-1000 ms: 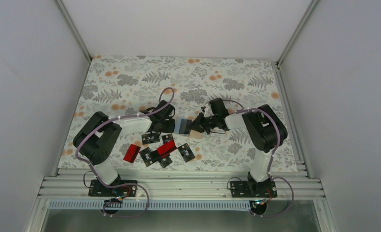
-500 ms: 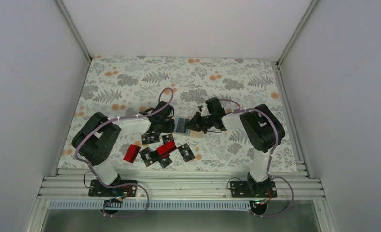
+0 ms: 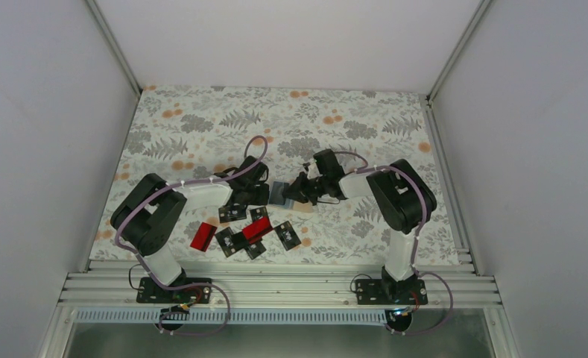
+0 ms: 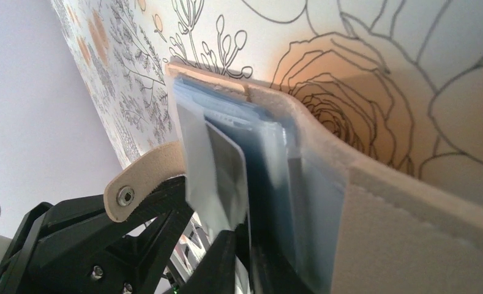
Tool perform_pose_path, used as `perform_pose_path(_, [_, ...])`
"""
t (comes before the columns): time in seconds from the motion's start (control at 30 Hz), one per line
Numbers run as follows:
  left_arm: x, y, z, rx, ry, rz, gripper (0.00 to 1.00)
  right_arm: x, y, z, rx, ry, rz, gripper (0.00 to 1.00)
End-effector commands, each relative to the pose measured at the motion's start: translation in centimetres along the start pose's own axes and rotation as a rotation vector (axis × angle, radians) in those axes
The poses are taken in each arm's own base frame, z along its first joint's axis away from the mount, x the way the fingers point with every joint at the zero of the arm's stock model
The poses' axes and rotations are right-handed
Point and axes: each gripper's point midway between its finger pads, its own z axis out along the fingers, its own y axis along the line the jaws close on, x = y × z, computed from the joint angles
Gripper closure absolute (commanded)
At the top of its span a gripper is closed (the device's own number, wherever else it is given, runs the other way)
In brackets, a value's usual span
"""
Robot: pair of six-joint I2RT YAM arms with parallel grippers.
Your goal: Put the credit cards into the card holder
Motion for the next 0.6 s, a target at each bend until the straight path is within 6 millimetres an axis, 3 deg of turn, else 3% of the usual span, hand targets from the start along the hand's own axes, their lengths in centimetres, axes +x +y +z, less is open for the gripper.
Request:
perform_pose_path(0.0, [2.8,0.2,0.9,0.013,0.097,-0.004,0.98,1.0,-2.2,1.2,0.090,0.036,0.022,0.88])
perform_pose_path(0.1, [2.8,0.2,0.9,0.010,0.097,-0.006,0.98,0.8,-2.2,0.8,0.128,0.023,-0.006,0.79])
perform_pose_path(0.4, [2.4,0.1,0.7,0.004,0.092,-0.009,0.98,0.5,-1.0,-1.1,0.217,0.004,-0.105,0.71])
perform_pose_path(0.47, [2.2,0.1,0.6,0.000,0.090,-0.007,0.98,0.6,-0.9,-1.4,0.229,0.008,-0.118,0.58])
perform_pose_path(0.53, [1.9,0.0,0.4,-0.002,0.086,-0.005,0.98,0.6,-0.3,-1.9,0.230,0.008,-0.143,0.55])
perform_pose_path(0.57, [1.8,0.0,0.4,-0.004,0.084,-0.005,0.98,0.6,-0.1,-2.1,0.234,0.006,-0.150,0.49])
